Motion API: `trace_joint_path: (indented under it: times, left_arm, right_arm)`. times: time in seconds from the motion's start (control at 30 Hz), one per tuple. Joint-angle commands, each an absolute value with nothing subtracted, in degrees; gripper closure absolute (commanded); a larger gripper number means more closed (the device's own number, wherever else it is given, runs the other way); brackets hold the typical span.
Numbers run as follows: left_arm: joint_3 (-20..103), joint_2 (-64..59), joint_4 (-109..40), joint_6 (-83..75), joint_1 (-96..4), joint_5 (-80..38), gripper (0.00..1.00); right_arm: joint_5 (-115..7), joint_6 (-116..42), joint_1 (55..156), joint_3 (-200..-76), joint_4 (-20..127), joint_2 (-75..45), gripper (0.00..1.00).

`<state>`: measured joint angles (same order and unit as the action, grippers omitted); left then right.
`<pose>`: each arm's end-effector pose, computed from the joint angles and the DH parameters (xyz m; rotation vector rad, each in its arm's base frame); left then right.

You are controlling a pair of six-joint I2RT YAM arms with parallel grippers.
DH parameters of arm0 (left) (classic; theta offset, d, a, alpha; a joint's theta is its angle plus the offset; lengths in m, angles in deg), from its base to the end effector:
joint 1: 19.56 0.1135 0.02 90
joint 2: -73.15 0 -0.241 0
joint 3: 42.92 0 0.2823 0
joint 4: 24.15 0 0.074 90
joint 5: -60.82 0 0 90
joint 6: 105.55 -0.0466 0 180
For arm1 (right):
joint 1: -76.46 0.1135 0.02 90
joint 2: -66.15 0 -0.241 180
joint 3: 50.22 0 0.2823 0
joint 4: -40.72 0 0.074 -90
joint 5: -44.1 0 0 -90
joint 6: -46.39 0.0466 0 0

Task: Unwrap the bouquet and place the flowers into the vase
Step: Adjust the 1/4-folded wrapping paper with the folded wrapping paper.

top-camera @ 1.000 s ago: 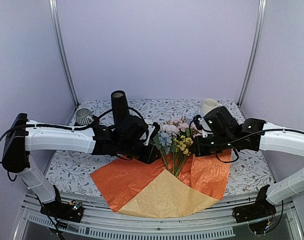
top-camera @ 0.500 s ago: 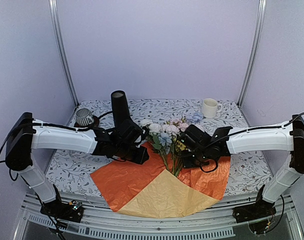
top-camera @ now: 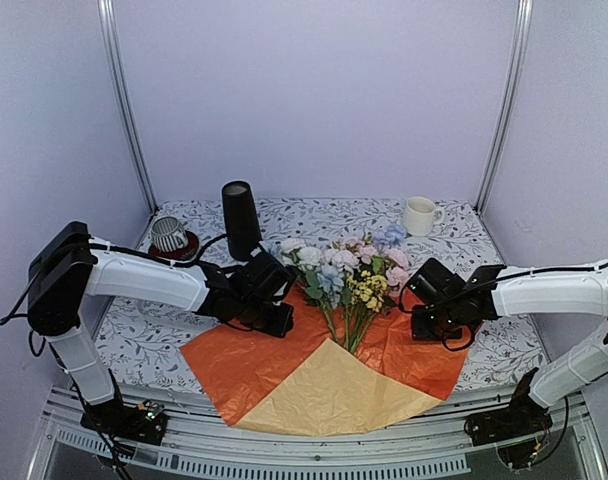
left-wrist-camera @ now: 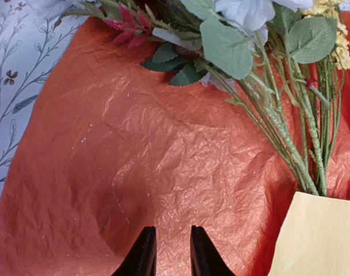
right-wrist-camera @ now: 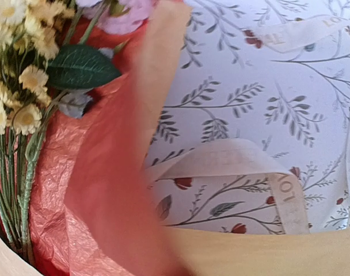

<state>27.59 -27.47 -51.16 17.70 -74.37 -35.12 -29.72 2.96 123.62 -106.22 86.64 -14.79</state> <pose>0.2194 -0.3028 0.1077 0.4514 2.5857 -0.4404 0.1978 0.1943 0.1203 0.0510 2.7093 0.0700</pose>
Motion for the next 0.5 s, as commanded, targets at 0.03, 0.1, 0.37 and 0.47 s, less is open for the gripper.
trace_joint_path:
  times: [0.03, 0.1, 0.37, 0.47]
  left_arm:
    - [28.0, -28.1, -51.8, 18.2, -73.4, -36.0, 0.77]
    - [28.3, -27.8, -51.9, 18.1, -73.4, -36.0, 0.77]
    - [27.2, -24.6, -49.5, 18.2, -73.4, -35.6, 0.79]
    - [27.0, -24.2, -49.4, 18.2, -73.4, -35.9, 0.81]
  right_arm:
    - [-29.9, 3.2, 121.2, -102.8, 86.1, -9.9, 0.93]
    - [-29.9, 3.1, 121.0, -102.5, 85.8, -9.3, 0.93]
    - [-38.1, -3.3, 121.0, -103.6, 77.7, -7.0, 0.93]
    - [-40.6, -5.3, 121.1, -104.2, 75.9, -7.9, 0.93]
